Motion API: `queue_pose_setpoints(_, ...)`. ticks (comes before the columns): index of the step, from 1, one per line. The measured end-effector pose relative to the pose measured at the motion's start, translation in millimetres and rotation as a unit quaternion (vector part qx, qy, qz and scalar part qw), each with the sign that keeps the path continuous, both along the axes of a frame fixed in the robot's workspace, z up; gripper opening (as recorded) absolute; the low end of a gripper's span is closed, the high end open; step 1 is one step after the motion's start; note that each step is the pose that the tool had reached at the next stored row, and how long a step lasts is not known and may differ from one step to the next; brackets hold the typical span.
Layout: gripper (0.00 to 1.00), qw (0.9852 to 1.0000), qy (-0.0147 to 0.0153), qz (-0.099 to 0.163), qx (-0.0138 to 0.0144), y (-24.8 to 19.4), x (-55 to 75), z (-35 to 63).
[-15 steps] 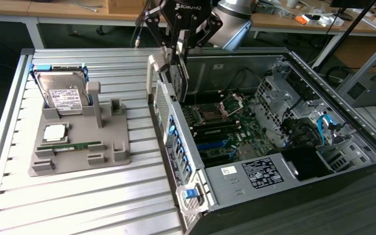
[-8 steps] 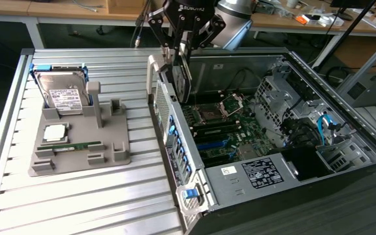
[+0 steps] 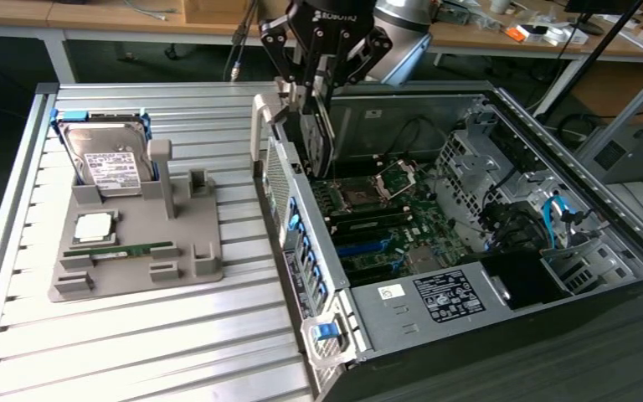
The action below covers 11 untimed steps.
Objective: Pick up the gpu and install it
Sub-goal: 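Pick up the gpu and move the gpu toward the slot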
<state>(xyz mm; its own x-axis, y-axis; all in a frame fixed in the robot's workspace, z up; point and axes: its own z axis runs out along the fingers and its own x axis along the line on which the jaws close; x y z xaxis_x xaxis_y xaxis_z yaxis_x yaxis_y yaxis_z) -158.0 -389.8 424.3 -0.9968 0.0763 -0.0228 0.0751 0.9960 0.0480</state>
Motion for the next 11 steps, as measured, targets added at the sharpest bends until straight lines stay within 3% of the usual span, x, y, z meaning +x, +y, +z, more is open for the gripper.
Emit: queue_pose_setpoints(11, 0.27, 1.0000, 0.0000, 0.000, 0.0000, -3.3, 7.1, -0.9)
